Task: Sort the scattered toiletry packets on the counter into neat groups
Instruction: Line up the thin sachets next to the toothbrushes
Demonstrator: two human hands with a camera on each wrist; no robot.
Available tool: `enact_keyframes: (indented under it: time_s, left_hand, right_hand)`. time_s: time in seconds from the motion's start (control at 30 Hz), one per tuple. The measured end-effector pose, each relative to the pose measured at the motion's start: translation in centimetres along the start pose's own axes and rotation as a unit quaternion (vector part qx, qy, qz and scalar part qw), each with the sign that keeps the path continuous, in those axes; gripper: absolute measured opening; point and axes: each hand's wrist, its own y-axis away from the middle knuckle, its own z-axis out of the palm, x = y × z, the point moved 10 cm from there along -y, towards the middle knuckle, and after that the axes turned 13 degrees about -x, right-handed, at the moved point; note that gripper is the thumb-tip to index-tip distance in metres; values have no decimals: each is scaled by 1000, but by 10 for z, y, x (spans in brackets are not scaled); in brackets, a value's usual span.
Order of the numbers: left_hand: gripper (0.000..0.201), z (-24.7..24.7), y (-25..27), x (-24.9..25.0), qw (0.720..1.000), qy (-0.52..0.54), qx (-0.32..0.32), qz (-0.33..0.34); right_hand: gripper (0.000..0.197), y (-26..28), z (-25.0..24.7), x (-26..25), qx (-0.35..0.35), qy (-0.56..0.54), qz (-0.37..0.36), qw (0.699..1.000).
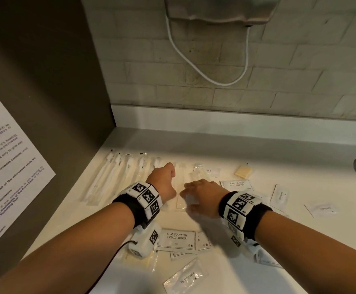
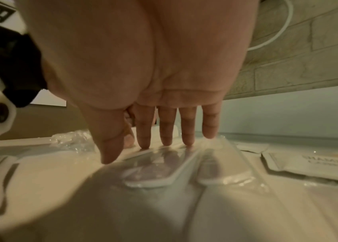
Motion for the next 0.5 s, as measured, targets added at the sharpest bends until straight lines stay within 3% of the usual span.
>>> enact_keyframes:
  time_s: [0.2,0.37,0.5]
  left_hand:
    - [37,-15,5,2,996,-71,47,5]
    - [28,3,3,10,996,-84,7,27]
    - [27,-3,5,13,996,-63,14,57]
  right_hand:
    - [44,3,-5,3,14,-3,-9,1000]
    - [50,0,-13,1,42,-15,-19,999]
    - [56,-9,-17,5,44,4,12,999]
